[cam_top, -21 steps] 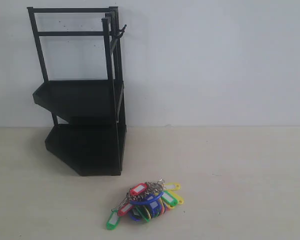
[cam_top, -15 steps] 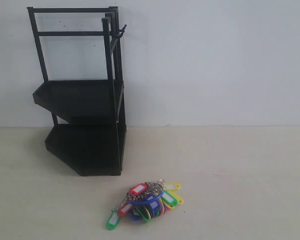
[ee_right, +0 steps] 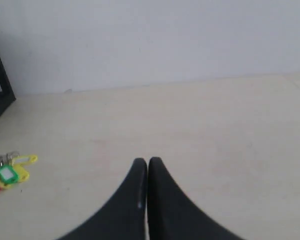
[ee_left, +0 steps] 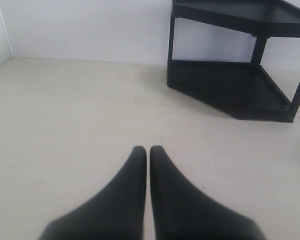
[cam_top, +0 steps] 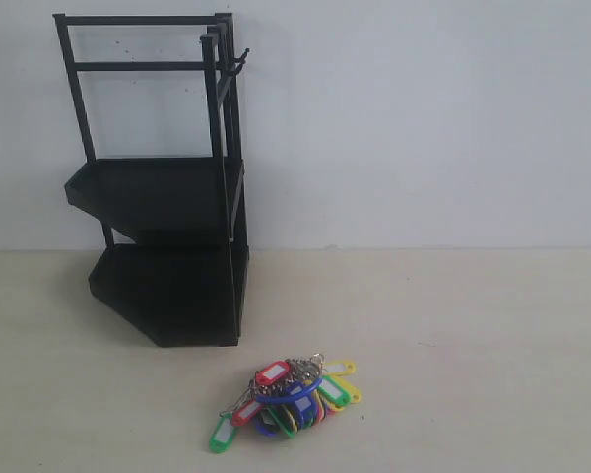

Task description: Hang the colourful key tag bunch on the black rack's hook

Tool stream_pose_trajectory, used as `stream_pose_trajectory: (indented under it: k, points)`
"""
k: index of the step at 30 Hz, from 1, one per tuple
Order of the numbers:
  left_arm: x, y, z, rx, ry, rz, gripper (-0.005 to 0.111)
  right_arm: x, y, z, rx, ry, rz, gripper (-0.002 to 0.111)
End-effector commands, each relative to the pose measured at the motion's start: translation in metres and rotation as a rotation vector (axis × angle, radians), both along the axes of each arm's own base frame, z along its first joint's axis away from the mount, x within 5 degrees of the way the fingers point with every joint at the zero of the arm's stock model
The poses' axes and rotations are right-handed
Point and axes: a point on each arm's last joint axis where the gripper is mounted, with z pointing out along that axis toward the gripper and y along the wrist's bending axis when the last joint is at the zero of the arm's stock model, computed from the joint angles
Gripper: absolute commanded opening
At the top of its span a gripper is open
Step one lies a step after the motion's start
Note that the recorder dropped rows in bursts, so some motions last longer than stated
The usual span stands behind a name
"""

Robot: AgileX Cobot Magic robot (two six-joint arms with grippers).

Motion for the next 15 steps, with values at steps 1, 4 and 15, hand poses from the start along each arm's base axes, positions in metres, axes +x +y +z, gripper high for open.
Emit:
stream_pose_trajectory:
  k: [1,4,15]
  points:
    - [0.000,0.000,0.002,-0.002,-0.010,0.004,0.004,0.000,-0.001,0.019,0.007,-0.206,-0.014,0.000]
    - [0.000,0.000,0.002,-0.002,-0.010,0.004,0.004,-0.002,-0.002,0.036,0.040,-0.399,-0.021,0.000]
    - [0.000,0.000,0.002,-0.002,-0.010,0.004,0.004,0.031,0.001,0.151,-0.148,0.018,0.025,0.000]
